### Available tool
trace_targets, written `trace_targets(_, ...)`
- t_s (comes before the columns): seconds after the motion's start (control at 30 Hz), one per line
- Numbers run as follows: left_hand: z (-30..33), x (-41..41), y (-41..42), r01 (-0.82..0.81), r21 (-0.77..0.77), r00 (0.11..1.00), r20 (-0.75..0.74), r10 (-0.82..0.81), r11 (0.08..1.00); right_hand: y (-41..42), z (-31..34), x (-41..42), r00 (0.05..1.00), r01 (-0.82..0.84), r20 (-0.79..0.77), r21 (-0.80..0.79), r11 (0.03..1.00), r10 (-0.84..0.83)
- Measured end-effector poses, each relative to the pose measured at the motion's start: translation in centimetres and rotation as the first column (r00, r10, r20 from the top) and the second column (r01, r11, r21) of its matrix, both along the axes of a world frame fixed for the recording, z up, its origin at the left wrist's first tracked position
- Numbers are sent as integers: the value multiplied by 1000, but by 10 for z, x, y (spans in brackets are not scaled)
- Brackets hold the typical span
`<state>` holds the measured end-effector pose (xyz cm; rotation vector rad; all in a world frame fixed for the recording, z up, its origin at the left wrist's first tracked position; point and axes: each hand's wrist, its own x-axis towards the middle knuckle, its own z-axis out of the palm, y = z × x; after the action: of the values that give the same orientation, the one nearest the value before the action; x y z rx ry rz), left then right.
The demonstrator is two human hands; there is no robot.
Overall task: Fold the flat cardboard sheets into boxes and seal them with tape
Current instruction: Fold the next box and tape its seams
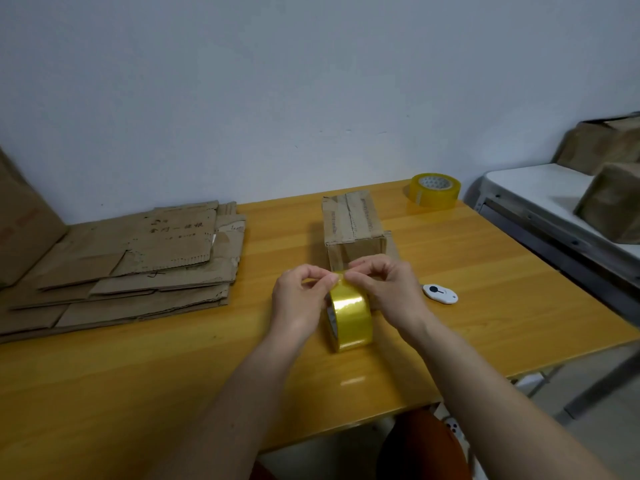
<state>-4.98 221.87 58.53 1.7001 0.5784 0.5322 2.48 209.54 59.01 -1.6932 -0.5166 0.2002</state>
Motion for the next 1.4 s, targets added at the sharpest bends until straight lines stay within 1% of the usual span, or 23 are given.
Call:
trace_targets(0.1,-2,5,-5,-34,-49,999,14,34,998,-8,-1,-2,992,-9,-124,66,998,17)
trace_targets(0.2,-2,11,-16,-20,-78,999,29,22,997,-22,8,0,961,-98,-263,-37,995,84)
trace_targets(0.27,0,15,-26,19,-77,998,59,-15,997,-35,17,6,948,-132,-297,-50,990,112)
trace_targets(0.3,2,18,-30,13,-18,997,78,-12,1000,-41,21,11,953,-125,-283,-31,992,111)
trace_targets(0.37,6,28,-28,-87,280,993,106,60,956,-55,28,23,979,-50,-200,-14,999,47)
trace_targets(0.43,13,43,-20,-156,576,986,140,91,802,-66,30,43,995,87,-30,-104,991,-90)
trace_targets(0.47,15,53,-16,-110,679,993,97,60,726,-71,29,54,985,166,72,-174,970,-156)
trace_targets(0.53,15,73,-7,99,792,994,-110,-18,603,-78,24,77,936,312,266,-332,890,-229)
trace_targets(0.6,12,87,-1,304,801,945,-322,-57,516,-85,15,97,897,384,403,-508,771,-181)
trace_targets(0.63,9,92,1,370,788,919,-386,-72,491,-88,9,106,885,401,442,-569,718,-144)
trace_targets(0.7,3,98,4,400,771,909,-405,-104,495,-94,-3,120,858,441,500,-608,660,-114)
trace_targets(0.77,-1,100,6,357,755,930,-342,-135,550,-98,-13,132,832,473,548,-612,634,-91)
trace_targets(0.9,-1,102,5,267,711,963,-218,-157,651,-97,-24,141,904,370,427,-744,556,-28)
trace_targets(0.93,0,102,5,246,703,969,-195,-153,667,-93,-24,138,897,377,442,-738,560,-21)
trace_targets(0.97,0,102,5,234,699,972,-181,-149,676,-87,-22,133,867,407,498,-692,597,-13)
trace_targets(1.0,0,101,4,228,697,973,-178,-145,680,-77,-18,126,832,415,555,-605,680,-13)
trace_targets(1.03,0,100,3,228,697,974,-177,-145,680,-66,-12,116,826,359,563,-518,776,-6)
trace_targets(1.07,-1,98,3,231,697,973,-175,-151,679,-55,-5,107,858,247,513,-457,854,27)
trace_targets(1.1,-2,95,2,234,696,972,-171,-160,679,-42,1,99,897,115,433,-424,898,89)
trace_targets(1.13,-2,90,1,237,696,972,-169,-166,678,-31,4,91,921,11,355,-433,901,159)
trace_targets(1.2,-1,79,2,230,690,973,-170,-155,686,-14,4,81,930,-49,286,-527,849,232)
trace_targets(1.3,3,52,10,187,688,982,-159,-106,701,-4,4,67,937,-37,280,-511,859,207)
trace_targets(1.4,4,20,21,112,743,994,-89,-68,660,2,-1,50,913,-90,314,-470,878,261)
